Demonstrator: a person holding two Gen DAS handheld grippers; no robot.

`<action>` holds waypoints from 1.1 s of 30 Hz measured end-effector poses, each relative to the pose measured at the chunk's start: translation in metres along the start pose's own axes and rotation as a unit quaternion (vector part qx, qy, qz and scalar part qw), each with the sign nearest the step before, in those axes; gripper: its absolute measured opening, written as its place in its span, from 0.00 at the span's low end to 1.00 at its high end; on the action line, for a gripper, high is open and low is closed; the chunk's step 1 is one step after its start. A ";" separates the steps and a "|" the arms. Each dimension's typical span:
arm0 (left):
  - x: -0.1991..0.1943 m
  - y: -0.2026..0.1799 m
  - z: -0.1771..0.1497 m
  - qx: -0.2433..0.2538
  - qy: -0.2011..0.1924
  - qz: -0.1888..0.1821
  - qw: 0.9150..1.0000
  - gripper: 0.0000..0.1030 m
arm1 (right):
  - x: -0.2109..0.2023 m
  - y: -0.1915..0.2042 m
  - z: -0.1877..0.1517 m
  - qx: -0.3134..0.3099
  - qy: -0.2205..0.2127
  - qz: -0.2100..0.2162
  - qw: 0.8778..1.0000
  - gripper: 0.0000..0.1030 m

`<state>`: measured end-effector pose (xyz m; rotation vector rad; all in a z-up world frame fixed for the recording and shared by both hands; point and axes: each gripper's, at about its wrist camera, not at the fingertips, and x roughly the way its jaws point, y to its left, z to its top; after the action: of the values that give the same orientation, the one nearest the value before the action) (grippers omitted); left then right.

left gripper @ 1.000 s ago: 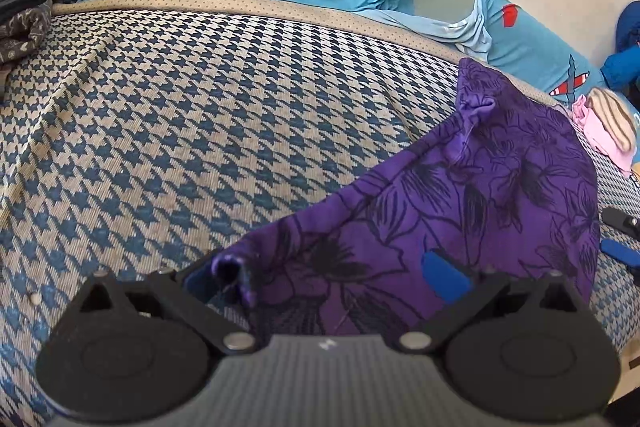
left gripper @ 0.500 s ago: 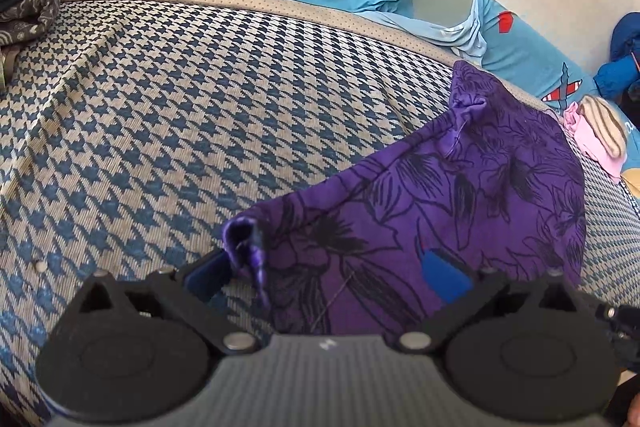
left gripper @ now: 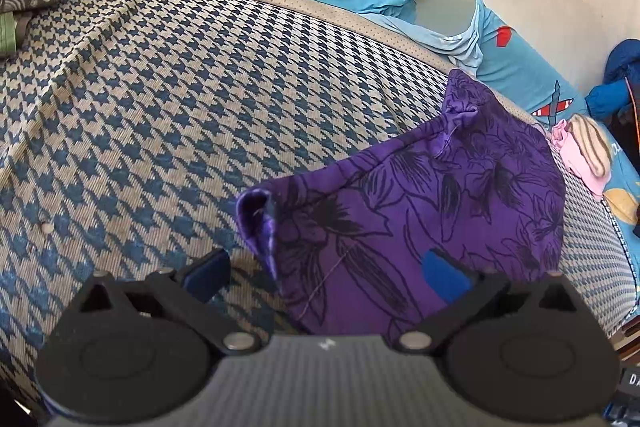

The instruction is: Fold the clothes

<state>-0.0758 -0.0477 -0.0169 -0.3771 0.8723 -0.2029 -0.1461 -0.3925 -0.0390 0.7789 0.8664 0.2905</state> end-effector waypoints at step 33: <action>-0.018 0.020 -0.013 -0.085 0.034 -0.104 0.990 1.00 | 0.022 0.010 -0.015 -0.017 0.039 0.033 0.999 0.38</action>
<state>-0.0969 -0.0265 -0.0203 -0.6244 0.9199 -0.3362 -0.1432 -0.3668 -0.0498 0.7700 0.9079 0.3939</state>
